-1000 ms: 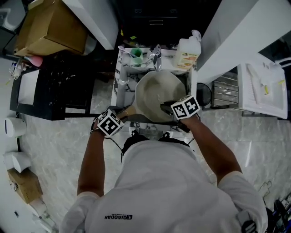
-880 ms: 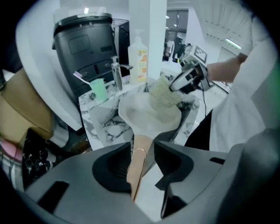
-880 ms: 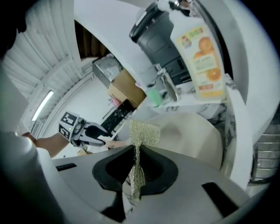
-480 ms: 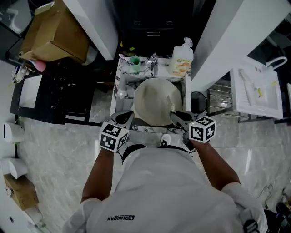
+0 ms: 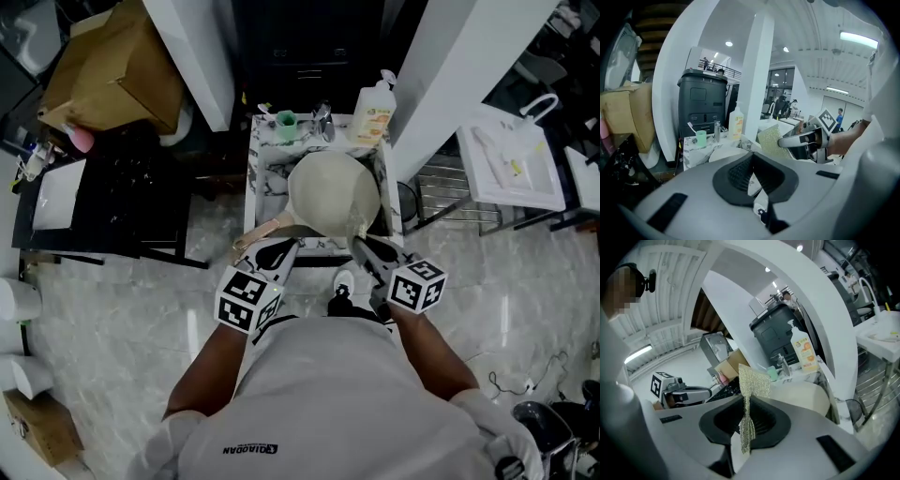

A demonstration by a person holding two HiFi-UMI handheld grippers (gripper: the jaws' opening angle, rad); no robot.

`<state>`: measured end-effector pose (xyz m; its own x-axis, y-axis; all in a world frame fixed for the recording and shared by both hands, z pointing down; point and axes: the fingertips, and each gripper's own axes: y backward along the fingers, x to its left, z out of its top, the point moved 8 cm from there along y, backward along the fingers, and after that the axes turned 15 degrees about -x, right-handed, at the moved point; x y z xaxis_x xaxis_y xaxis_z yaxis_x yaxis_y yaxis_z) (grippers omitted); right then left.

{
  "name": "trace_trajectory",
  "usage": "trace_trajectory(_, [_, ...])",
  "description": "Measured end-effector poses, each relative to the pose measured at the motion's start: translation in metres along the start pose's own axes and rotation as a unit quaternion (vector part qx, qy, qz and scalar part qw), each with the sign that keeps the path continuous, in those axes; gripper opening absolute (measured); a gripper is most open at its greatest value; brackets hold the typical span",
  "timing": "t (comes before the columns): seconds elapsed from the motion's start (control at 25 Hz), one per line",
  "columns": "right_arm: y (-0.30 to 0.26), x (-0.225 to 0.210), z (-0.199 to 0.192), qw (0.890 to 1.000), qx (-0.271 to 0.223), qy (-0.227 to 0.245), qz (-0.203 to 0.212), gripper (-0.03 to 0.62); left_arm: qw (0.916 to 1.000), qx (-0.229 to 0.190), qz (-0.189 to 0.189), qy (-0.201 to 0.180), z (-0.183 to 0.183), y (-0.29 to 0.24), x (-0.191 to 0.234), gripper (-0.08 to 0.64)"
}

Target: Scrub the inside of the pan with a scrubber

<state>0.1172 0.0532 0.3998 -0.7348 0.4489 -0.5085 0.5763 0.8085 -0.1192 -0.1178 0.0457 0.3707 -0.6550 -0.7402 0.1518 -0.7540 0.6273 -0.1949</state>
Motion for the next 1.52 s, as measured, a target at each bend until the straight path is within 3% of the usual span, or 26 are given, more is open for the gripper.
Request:
trace_trajectory(0.28, [0.045,0.09,-0.045,0.999,-0.018,0.025,-0.019,0.063,0.999,-0.011,-0.034,0.026,-0.024,0.081,-0.028,0.014])
trace_trajectory(0.6, [0.086,0.144,-0.06,0.996,-0.044,0.058,-0.043,0.063,0.9968,0.003,-0.065,0.045,-0.04,0.12,-0.049,0.015])
trace_trajectory(1.12, [0.124,0.126,-0.044,0.997,-0.034,0.067,-0.035,0.063,0.9975,-0.03,-0.038,0.051,-0.009,0.102,-0.077,0.015])
trace_trajectory(1.52, [0.14,0.099,-0.029,0.999,-0.011,0.051,-0.016,0.063,0.998,-0.051,-0.015,0.033,0.005,0.078,-0.105,0.015])
